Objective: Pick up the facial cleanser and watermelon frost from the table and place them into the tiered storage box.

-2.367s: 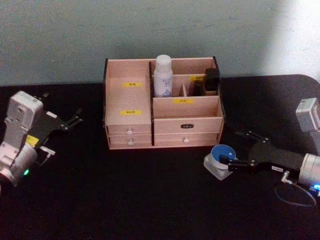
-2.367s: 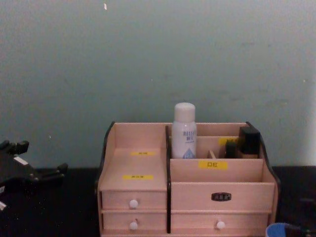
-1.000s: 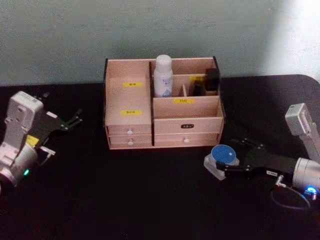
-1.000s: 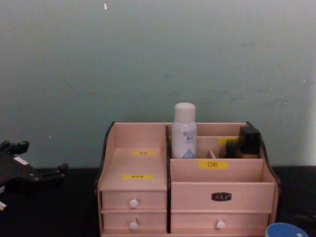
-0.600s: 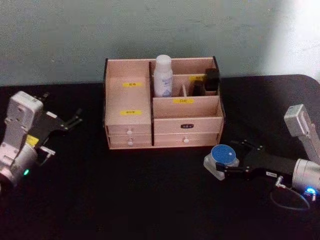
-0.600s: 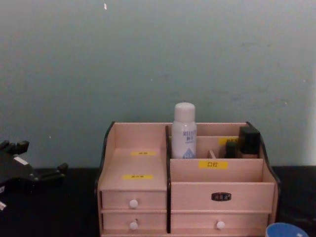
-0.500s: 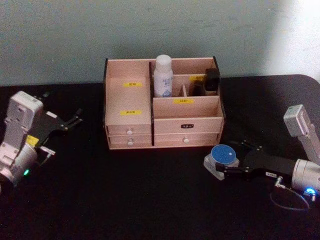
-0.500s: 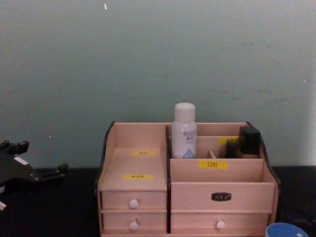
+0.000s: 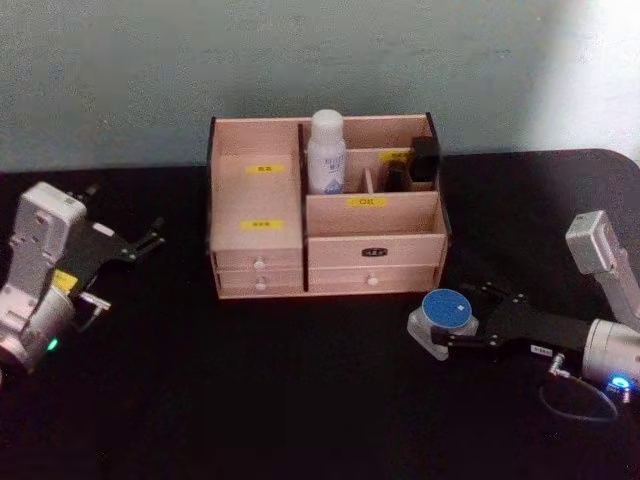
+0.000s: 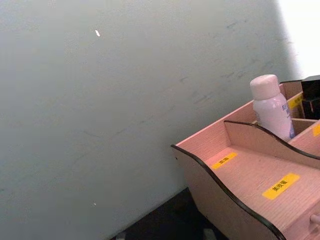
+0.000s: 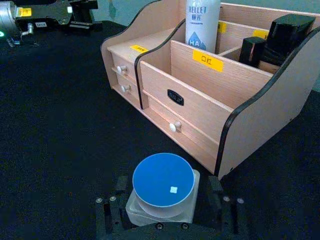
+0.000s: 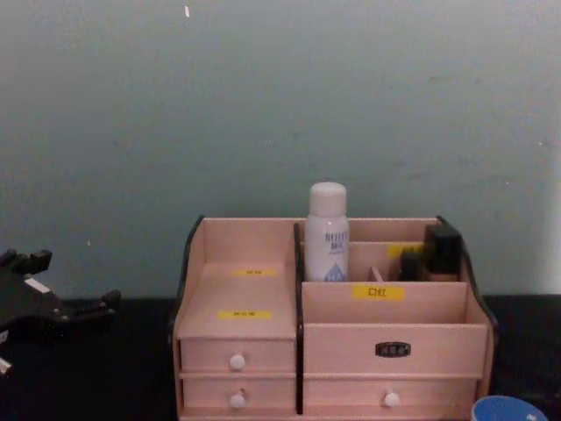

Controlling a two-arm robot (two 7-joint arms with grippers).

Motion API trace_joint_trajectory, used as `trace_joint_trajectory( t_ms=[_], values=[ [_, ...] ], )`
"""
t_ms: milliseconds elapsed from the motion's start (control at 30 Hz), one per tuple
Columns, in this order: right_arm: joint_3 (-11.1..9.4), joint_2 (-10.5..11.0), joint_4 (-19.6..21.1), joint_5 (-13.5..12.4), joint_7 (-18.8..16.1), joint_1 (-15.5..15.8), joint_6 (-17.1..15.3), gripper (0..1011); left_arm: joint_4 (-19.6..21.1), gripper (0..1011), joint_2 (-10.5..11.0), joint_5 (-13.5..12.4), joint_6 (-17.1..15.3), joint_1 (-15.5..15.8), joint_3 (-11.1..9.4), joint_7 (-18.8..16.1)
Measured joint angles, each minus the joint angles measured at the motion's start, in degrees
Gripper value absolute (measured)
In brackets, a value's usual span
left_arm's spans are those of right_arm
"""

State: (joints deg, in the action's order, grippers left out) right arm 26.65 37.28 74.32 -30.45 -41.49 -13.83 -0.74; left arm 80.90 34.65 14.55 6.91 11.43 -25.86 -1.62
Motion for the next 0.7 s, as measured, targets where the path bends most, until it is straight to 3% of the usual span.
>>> trace_joint_trajectory(
  t_ms=[700],
  values=[
    [0.03, -0.08, -0.21, -0.31, -0.19, -0.14, -0.22, 1003, 0.0, 1001, 0.0, 0.0, 0.0, 0.0, 0.0, 0.0]
  ],
)
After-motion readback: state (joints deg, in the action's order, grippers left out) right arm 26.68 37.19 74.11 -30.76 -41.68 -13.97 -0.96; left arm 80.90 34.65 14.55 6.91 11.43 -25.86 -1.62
